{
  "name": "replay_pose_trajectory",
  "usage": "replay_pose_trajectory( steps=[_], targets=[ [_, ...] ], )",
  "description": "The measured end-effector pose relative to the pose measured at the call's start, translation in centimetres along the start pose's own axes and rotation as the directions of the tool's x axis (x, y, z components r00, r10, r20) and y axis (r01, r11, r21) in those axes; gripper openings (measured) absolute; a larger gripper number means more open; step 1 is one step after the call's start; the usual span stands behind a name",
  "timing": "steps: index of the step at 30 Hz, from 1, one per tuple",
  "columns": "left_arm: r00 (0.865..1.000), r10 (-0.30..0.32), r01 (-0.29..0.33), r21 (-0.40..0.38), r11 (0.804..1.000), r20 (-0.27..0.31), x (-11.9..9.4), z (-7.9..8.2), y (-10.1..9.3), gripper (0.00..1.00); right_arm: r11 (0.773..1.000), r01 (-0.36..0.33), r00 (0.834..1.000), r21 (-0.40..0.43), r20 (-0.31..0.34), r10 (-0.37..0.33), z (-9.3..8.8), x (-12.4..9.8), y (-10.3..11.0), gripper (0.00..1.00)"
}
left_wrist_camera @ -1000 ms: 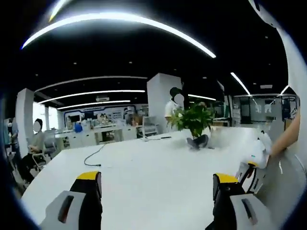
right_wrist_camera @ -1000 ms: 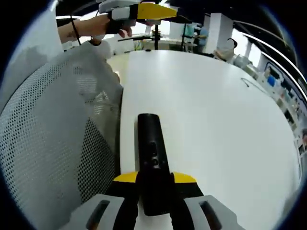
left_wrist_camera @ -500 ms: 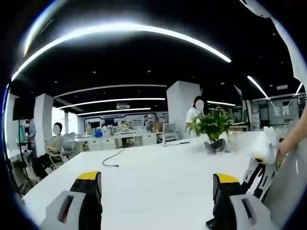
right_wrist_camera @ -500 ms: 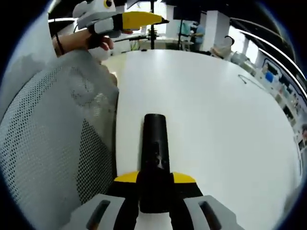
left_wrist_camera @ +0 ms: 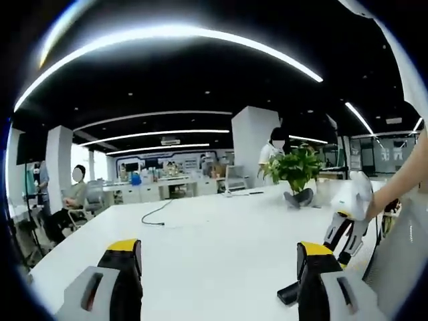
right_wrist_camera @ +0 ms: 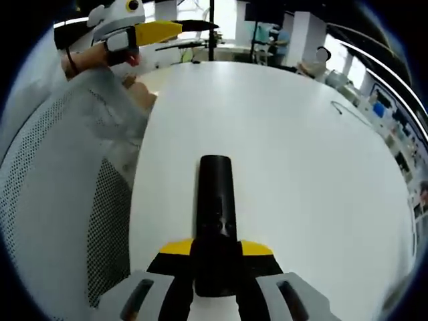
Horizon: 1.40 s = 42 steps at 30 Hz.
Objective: Press the specified remote control buttons in sequence, fully releasing each button before pressing the next.
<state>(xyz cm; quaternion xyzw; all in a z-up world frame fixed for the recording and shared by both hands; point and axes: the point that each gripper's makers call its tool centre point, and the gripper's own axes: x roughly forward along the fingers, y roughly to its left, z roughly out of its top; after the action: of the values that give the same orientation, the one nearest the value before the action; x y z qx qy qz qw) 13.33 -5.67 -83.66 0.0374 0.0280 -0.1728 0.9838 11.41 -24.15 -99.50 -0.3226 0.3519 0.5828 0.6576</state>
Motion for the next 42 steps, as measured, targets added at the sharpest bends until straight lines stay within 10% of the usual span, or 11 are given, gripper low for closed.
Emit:
replay_pose_trajectory(
  steps=[42],
  targets=[
    [1.000, -0.003, 0.002, -0.049, 0.999, -0.019, -0.2, -0.2, 0.5, 1.00, 1.000, -0.013, 0.994, -0.010, -0.109, 0.012, 0.2, 0.6, -10.7, 0.21]
  ],
)
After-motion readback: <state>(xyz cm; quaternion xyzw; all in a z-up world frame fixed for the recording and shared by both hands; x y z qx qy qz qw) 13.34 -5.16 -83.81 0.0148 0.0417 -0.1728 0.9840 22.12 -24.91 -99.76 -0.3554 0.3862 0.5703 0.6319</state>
